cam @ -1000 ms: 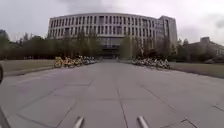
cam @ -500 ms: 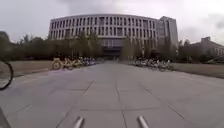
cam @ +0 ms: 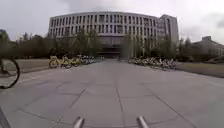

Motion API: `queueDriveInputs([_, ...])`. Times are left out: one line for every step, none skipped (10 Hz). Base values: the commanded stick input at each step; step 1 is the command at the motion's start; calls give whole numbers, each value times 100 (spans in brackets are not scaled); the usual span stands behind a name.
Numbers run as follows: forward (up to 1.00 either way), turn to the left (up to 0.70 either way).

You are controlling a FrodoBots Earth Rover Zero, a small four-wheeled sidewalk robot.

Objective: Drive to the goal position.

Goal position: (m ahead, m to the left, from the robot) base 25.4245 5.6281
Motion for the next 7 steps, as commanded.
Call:
queueDriveInputs([70, 0])
queueDriveInputs([70, 0])
queueDriveInputs([70, 0])
queueDriveInputs([70, 0])
queueDriveInputs([70, 0])
queueDriveInputs([70, 0])
queueDriveInputs([70, 0])
